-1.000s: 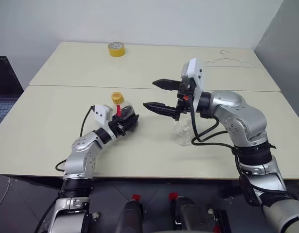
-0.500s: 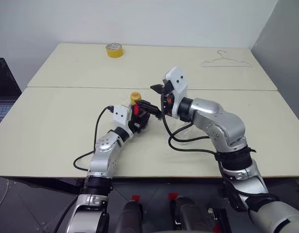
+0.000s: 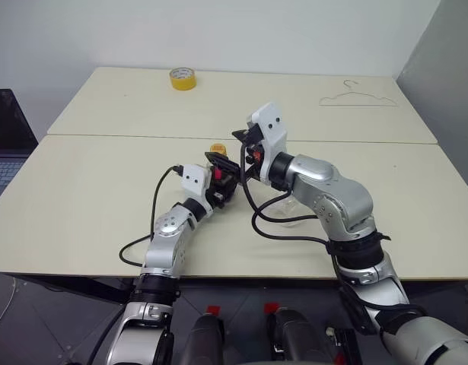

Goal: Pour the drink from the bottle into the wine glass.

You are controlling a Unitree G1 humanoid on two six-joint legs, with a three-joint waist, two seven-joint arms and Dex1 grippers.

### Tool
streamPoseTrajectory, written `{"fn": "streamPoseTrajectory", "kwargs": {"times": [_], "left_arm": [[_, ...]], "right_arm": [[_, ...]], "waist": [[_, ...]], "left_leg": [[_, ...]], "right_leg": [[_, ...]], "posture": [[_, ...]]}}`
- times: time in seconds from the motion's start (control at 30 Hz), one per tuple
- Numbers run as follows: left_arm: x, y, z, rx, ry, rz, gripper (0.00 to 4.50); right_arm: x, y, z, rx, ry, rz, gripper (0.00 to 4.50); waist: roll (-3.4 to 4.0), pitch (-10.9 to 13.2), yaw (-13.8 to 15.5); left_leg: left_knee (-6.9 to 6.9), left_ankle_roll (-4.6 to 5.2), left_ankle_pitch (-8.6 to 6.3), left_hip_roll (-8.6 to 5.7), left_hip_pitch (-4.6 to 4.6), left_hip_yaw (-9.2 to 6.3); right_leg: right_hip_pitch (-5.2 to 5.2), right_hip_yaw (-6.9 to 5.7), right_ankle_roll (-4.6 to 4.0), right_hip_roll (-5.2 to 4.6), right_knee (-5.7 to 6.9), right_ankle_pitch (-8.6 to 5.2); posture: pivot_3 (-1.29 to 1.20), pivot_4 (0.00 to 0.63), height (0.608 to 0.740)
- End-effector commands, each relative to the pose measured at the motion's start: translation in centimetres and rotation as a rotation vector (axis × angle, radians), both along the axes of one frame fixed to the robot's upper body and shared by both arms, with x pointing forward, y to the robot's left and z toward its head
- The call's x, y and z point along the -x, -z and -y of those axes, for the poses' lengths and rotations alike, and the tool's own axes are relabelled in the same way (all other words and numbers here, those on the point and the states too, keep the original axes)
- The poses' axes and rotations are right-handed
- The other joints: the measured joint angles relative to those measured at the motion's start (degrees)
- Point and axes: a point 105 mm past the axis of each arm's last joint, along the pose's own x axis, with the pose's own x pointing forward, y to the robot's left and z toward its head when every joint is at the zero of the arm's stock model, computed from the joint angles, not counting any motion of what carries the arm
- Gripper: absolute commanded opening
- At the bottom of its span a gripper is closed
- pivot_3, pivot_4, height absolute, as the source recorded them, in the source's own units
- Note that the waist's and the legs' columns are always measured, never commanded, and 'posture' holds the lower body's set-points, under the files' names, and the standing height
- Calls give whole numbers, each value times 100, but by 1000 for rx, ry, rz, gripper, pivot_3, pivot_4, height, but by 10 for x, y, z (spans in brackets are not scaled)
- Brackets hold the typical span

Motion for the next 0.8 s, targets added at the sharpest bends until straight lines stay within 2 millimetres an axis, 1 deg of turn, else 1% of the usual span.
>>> {"fn": "streamPoseTrajectory", "kwargs": {"times": [0.03, 0.07, 0.17, 0.23, 0.43, 0.57, 0.7, 0.8], "left_arm": [[3, 9, 12, -20, 35, -37, 2779], [3, 9, 12, -21, 36, -37, 2779], [3, 10, 13, -24, 37, -39, 2779], [3, 10, 13, -26, 37, -40, 2779], [3, 12, 13, -30, 37, -47, 2779], [4, 12, 13, -31, 46, -52, 2779], [8, 12, 18, -13, 85, -69, 2779], [17, 12, 26, 3, 151, -93, 2779]], "right_arm": [[-1, -8, -2, -5, 10, 33, 3300], [-2, -7, -2, -2, 15, 31, 2873], [-5, -5, -4, 3, 30, 26, 1826], [-6, -4, -5, 4, 33, 25, 1230], [-6, -5, -6, -2, 27, 29, 1225], [-10, -6, 1, 11, 15, 47, 1225], [-7, -7, 5, 65, -112, 97, 1224], [-4, -2, 11, 128, -247, 117, 1224]], "waist": [[0, 0, 0], [0, 0, 0], [1, 0, -1], [0, -1, -1], [0, -1, -3], [1, -1, -3], [1, -1, 1], [1, -1, 2]], "left_leg": [[0, 0, 0, 0, 0, 0], [0, 0, 0, 0, 0, -1], [-1, 0, 0, 1, 1, 0], [-1, 0, 0, 1, 0, -1], [-2, 0, 0, 1, 2, 0], [-2, 0, 0, 1, 2, 0], [-2, 0, 0, -1, 2, 0], [-4, 0, 0, -2, 1, 1]], "right_leg": [[0, 0, 0, 0, 0, 0], [0, 0, 0, 0, 0, 0], [0, 0, 0, 1, 0, 0], [0, -1, 0, 1, 0, 0], [0, 0, 0, 1, -1, 0], [0, 0, 0, 1, -1, 0], [2, 0, 1, 0, -5, 0], [2, 0, 1, 0, -11, 0]], "posture": [[0, 150, 740], [0, 150, 740], [0, 150, 740], [0, 150, 740], [0, 150, 740], [0, 150, 740], [0, 150, 740], [0, 150, 740]]}}
